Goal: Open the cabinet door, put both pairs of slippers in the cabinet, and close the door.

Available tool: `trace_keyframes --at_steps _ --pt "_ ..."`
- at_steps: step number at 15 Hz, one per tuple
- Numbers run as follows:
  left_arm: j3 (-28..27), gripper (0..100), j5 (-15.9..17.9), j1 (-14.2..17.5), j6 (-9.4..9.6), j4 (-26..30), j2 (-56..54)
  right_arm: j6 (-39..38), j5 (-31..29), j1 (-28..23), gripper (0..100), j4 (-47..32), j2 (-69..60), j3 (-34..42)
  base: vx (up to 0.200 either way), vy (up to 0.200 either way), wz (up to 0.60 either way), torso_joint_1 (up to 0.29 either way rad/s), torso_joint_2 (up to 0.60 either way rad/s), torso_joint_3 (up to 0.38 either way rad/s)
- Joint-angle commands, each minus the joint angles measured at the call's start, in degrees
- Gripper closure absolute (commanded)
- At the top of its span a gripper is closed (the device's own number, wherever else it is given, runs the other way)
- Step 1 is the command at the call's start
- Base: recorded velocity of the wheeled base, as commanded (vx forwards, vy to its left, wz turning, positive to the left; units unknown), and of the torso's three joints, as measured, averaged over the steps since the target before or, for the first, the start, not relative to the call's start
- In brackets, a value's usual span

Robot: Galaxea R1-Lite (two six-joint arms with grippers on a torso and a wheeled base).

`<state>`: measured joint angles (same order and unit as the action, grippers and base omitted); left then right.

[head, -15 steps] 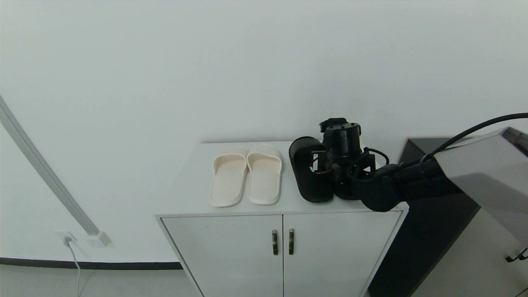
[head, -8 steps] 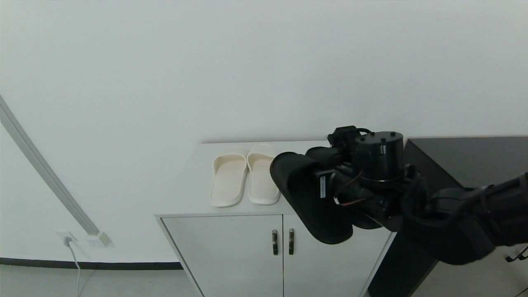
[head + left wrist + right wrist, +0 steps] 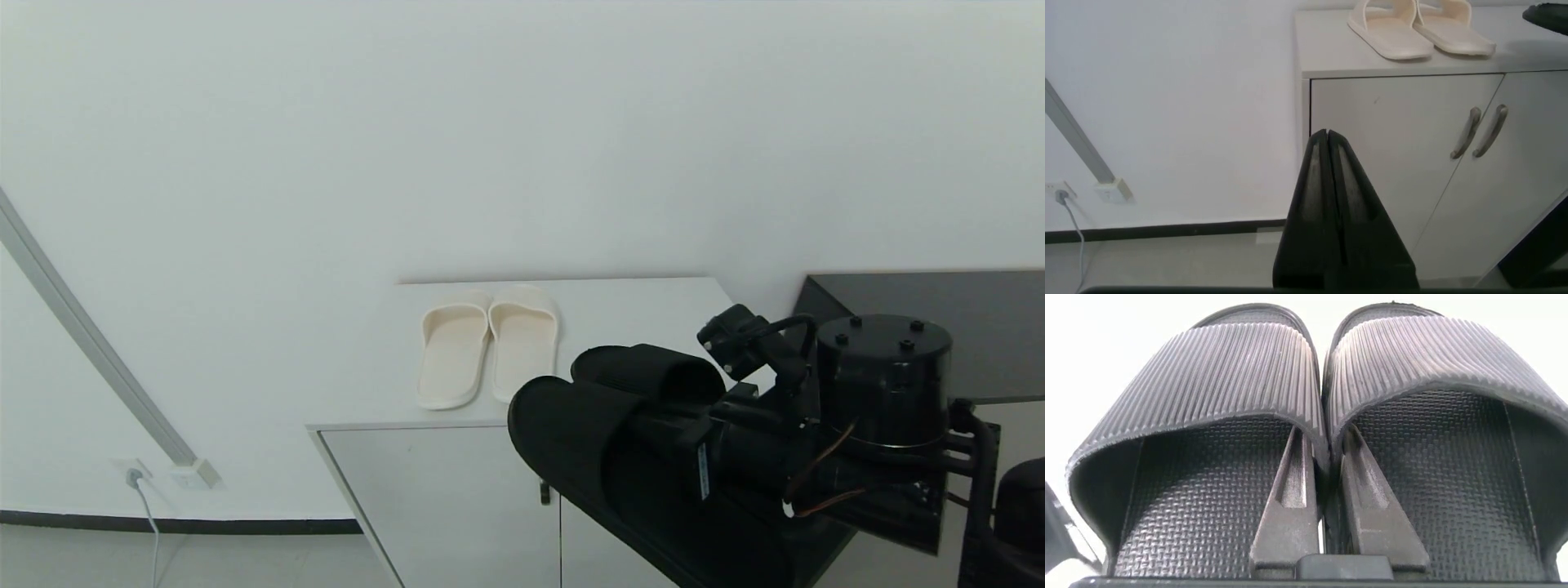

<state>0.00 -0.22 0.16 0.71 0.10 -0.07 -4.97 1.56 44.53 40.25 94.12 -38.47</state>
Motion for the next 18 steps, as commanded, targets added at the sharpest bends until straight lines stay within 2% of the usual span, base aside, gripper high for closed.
trace_keyframes --at_steps 1,8,11,18 --pt "0.0 100 -0.04 0.02 0.0 -0.01 0.07 -0.04 0.2 0.91 100 0.0 -1.49 0.77 0.0 0.0 0.0 0.0 0.0 0.0" --pt "0.0 100 -0.04 0.02 0.0 -0.1 0.07 -0.12 0.46 1.26 100 0.09 -1.14 1.03 -0.2 0.0 0.0 0.003 0.0 0.002" --pt "0.0 100 -0.04 0.02 0.0 -0.01 0.07 -0.65 4.86 0.82 100 1.23 -1.57 1.82 0.0 0.0 0.0 0.0 0.0 0.0" --pt "0.0 100 0.04 0.02 -0.18 -0.01 0.07 -0.12 5.03 1.0 100 1.58 -2.72 4.28 0.0 0.0 0.0 0.0 0.0 0.0"
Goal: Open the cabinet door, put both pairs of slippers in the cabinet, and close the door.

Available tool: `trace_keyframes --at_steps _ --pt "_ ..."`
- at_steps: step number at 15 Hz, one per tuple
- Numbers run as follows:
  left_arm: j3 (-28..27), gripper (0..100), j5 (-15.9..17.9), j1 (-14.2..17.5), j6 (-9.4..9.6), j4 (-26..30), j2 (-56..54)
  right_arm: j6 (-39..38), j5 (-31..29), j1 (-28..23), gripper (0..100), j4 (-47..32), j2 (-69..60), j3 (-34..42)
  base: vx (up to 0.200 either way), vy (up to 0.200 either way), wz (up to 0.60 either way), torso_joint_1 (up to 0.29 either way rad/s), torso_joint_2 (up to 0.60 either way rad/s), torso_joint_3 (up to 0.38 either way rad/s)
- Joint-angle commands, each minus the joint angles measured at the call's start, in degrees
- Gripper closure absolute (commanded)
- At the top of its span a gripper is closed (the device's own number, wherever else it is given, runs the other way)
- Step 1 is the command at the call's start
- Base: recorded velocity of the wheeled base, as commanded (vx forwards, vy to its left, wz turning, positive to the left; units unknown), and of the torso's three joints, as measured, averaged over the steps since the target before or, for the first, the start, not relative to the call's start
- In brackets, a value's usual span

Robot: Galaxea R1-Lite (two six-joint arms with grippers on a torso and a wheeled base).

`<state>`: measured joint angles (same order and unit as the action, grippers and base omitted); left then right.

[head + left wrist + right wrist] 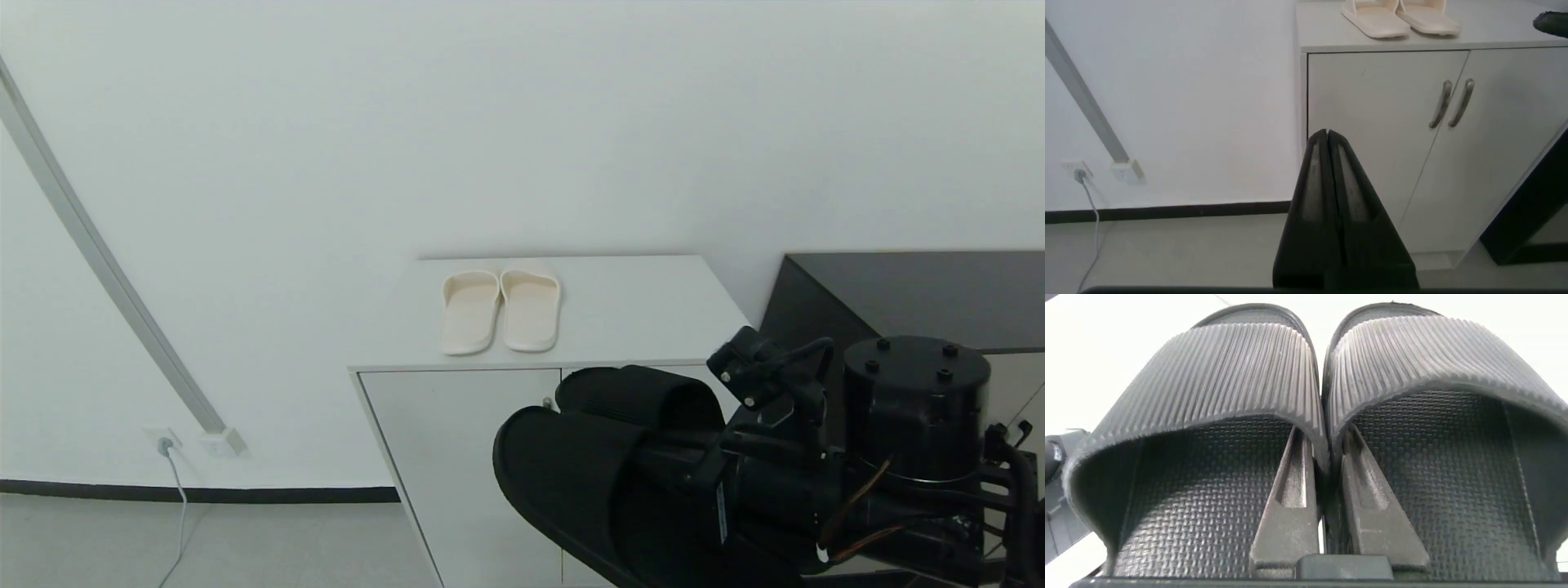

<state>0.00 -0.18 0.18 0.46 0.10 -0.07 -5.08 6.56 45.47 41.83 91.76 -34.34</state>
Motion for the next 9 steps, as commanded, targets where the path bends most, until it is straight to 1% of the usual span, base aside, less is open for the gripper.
trace_keyframes --at_steps 1,6,9 --pt "0.0 100 0.01 -0.01 0.06 -0.01 0.07 -0.01 0.03 0.06 100 0.01 -0.35 0.24 0.0 0.0 0.0 0.0 0.0 0.0" --pt "0.0 100 0.01 -0.01 -0.02 -0.01 0.07 0.16 0.12 0.85 100 0.01 0.0 1.21 0.0 0.0 0.0 0.0 0.0 0.0" --pt "0.0 100 0.01 -0.01 0.06 -0.01 0.07 2.27 0.21 0.94 100 0.1 -0.09 2.0 0.0 0.0 0.0 0.0 0.0 0.0"
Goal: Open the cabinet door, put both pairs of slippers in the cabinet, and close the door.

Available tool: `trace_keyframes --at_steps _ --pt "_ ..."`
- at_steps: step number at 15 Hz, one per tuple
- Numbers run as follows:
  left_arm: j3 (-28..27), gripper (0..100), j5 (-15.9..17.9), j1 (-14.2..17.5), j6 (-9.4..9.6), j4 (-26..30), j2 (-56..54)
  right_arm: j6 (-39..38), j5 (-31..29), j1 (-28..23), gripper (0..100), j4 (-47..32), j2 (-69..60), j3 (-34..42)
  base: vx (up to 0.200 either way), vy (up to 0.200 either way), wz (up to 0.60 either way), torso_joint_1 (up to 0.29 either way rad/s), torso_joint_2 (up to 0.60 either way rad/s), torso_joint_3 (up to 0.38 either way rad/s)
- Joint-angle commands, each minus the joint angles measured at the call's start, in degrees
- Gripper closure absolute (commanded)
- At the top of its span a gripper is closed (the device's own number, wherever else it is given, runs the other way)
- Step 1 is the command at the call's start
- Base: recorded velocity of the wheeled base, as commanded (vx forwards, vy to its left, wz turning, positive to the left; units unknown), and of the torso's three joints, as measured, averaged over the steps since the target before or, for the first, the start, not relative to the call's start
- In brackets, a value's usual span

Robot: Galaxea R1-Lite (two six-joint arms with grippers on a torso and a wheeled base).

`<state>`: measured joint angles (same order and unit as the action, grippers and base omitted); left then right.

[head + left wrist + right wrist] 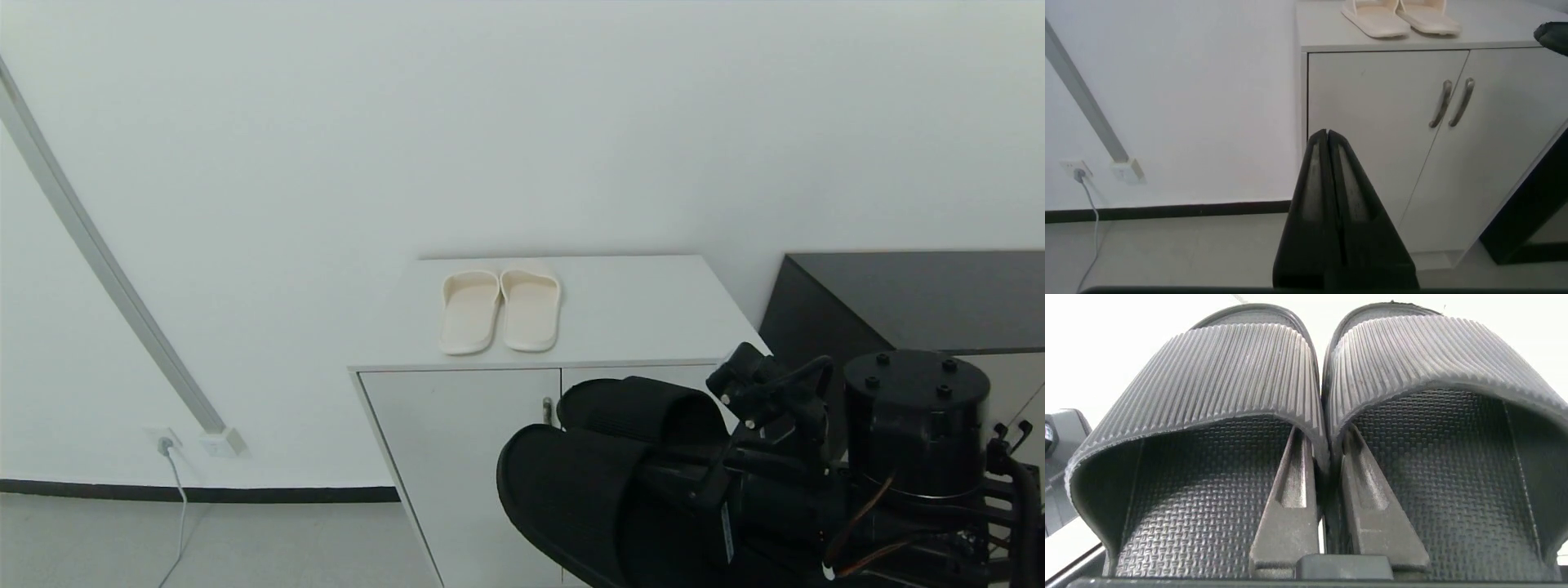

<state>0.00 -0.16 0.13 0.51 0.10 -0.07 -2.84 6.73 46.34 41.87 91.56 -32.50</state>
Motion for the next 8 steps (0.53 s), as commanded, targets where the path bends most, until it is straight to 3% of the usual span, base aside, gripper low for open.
trace_keyframes --at_steps 1,5,6,8 --pt "0.0 100 -0.19 0.04 0.1 -0.01 0.07 0.12 0.04 0.07 100 0.05 0.02 0.24 0.0 0.0 0.0 0.0 0.0 0.0" --pt "0.0 100 0.07 0.04 0.1 -0.01 0.07 0.12 0.13 0.25 100 0.05 0.02 0.33 0.0 0.0 0.0 -0.018 0.05 0.026" --pt "0.0 0 0.07 0.04 -0.16 -0.01 0.07 0.12 0.13 0.25 100 0.05 0.02 0.33 0.0 0.0 0.0 -0.144 0.32 0.188" --pt "0.0 0 -0.11 0.04 -1.04 -0.1 0.07 0.12 0.13 0.25 100 0.05 0.02 0.42 0.0 0.0 0.0 -0.19 0.44 0.251"
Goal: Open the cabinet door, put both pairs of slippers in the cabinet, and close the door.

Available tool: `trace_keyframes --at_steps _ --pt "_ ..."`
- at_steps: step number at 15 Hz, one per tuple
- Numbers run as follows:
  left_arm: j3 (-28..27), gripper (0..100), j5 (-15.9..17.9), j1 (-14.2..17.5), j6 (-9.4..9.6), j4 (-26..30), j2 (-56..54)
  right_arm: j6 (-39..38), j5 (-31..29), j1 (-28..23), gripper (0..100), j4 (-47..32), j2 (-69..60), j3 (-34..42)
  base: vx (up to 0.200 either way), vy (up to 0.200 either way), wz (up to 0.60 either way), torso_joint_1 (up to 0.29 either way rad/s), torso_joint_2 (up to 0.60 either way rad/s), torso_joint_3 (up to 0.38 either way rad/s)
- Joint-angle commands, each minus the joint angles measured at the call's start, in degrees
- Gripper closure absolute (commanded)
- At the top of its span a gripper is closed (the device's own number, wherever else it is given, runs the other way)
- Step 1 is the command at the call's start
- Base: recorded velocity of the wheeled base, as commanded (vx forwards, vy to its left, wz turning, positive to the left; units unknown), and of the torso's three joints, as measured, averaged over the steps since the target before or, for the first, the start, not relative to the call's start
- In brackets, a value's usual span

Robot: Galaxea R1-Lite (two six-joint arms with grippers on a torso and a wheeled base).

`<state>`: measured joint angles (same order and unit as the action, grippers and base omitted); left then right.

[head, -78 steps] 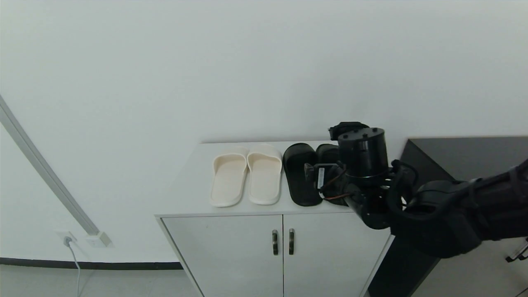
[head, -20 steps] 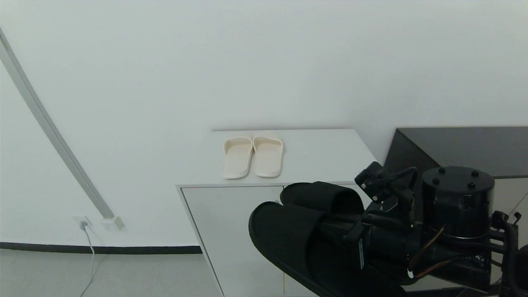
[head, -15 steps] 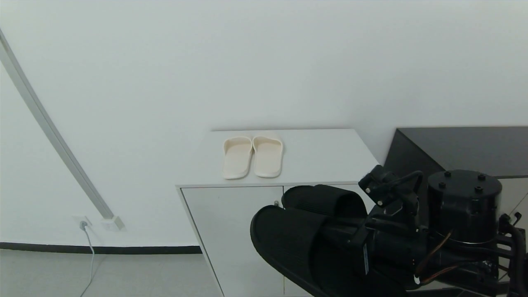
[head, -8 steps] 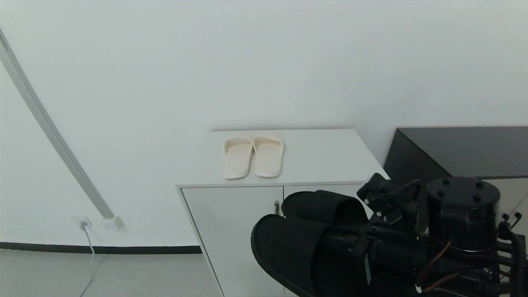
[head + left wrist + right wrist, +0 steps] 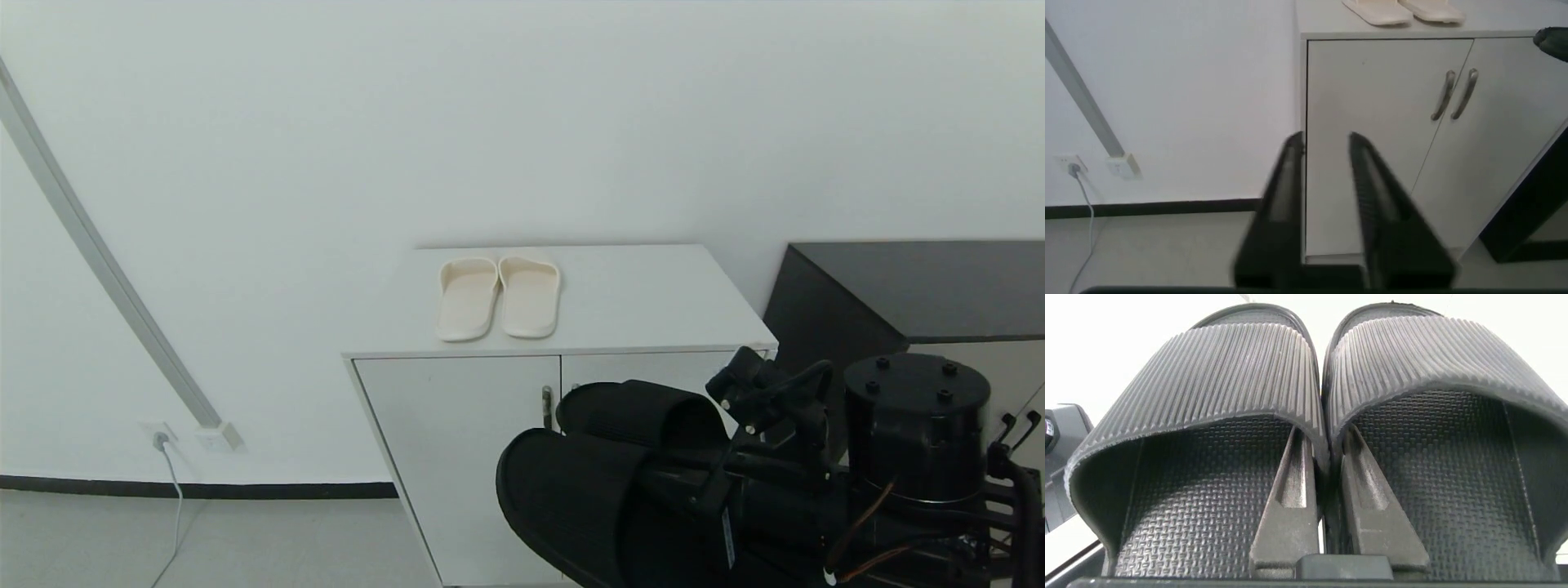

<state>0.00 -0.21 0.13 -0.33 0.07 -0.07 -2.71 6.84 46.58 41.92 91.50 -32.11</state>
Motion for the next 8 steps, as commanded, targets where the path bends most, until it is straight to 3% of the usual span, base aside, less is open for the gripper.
trace_keyframes --at_steps 1,8 --pt "0.0 0 -0.06 0.04 -0.29 -0.07 0.07 -0.02 0.02 0.0 100 0.0 0.08 0.21 0.0 0.0 0.0 -0.222 0.52 0.295" --pt "0.0 0 -0.06 0.04 -0.2 -0.07 0.07 -0.02 0.02 0.0 100 0.0 0.34 0.29 0.0 0.0 0.0 -0.223 0.54 0.317"
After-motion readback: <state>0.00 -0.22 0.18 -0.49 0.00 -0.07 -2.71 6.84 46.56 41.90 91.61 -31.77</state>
